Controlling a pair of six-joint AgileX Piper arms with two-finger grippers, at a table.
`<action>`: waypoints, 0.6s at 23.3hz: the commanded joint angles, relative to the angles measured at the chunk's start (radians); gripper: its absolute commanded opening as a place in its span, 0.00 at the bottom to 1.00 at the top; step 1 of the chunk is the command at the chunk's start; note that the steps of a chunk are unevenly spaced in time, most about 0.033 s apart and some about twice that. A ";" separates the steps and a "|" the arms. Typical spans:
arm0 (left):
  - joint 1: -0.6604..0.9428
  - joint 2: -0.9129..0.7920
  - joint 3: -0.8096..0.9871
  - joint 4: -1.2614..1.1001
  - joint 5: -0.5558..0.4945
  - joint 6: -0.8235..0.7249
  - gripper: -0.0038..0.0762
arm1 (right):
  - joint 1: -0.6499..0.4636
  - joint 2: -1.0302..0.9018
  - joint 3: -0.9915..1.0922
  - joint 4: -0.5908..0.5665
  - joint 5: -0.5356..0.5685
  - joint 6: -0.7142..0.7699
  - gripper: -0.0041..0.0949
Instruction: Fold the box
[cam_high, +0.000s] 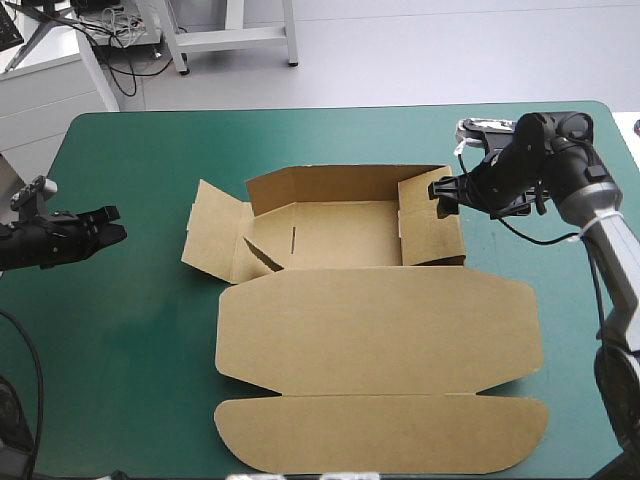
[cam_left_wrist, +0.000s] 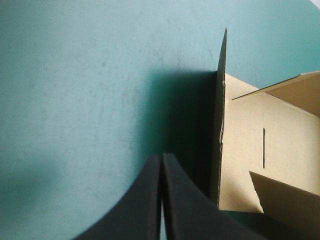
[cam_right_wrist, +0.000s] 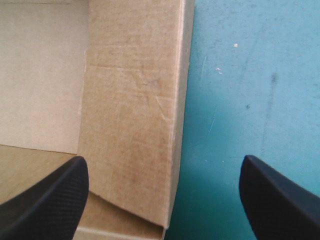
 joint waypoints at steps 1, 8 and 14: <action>0.003 -0.038 -0.024 -0.051 -0.003 -0.006 0.04 | -0.002 0.014 -0.022 0.010 -0.054 -0.011 0.81; 0.003 -0.034 -0.024 -0.051 -0.015 -0.006 0.04 | -0.002 0.141 -0.022 0.010 -0.121 -0.014 0.77; 0.003 -0.033 -0.024 -0.007 -0.052 -0.006 0.04 | -0.002 0.164 -0.022 0.012 -0.111 -0.032 0.44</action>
